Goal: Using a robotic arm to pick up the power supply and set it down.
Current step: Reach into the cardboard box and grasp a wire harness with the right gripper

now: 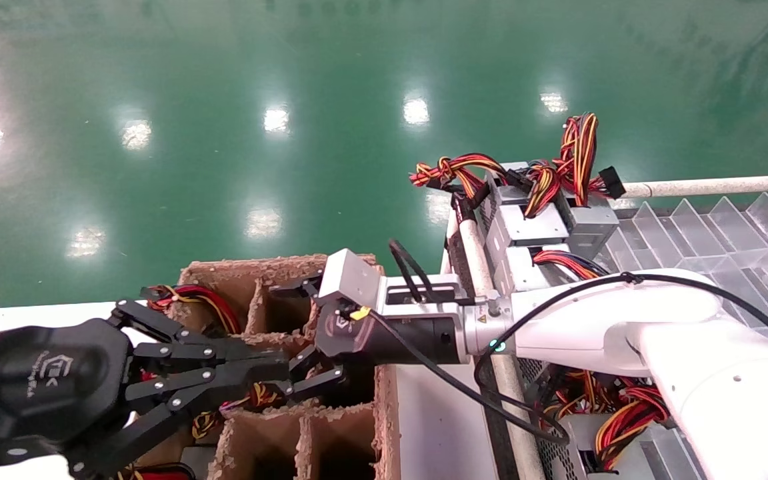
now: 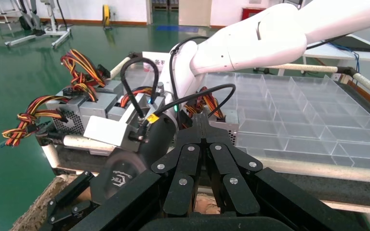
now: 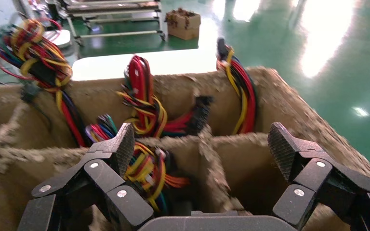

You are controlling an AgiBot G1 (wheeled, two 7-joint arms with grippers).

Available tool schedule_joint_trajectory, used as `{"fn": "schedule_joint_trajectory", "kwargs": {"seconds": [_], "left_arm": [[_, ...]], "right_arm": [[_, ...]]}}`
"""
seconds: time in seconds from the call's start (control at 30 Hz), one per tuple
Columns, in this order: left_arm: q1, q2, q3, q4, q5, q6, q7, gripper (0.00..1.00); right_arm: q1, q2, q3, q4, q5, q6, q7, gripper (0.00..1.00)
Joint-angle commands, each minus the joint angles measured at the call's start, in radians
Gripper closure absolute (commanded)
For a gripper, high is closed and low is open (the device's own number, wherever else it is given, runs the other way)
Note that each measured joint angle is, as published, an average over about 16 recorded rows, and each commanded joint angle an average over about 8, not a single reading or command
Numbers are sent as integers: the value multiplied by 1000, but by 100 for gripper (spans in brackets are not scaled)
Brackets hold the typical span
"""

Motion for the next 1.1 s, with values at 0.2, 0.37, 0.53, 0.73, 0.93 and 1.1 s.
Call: {"fn": "schedule_joint_trajectory", "kwargs": {"seconds": [0.2,0.37,0.53,0.73,0.93,1.1], "left_arm": [[0,0,0,0,0,0,0,100],[0,0,0,0,0,0,0,100],[0,0,0,0,0,0,0,100],[0,0,0,0,0,0,0,100],[0,0,0,0,0,0,0,100],[0,0,0,0,0,0,0,100]], "right_arm": [[-25,-5,-47,42,21,4,28,0],[-42,-5,-86,73,39,49,50,0],[-41,-2,-119,98,65,72,64,0],[-30,2,-146,112,102,46,69,0],[-28,4,-172,101,124,25,65,0],[-31,3,-190,84,138,35,56,0]]}}
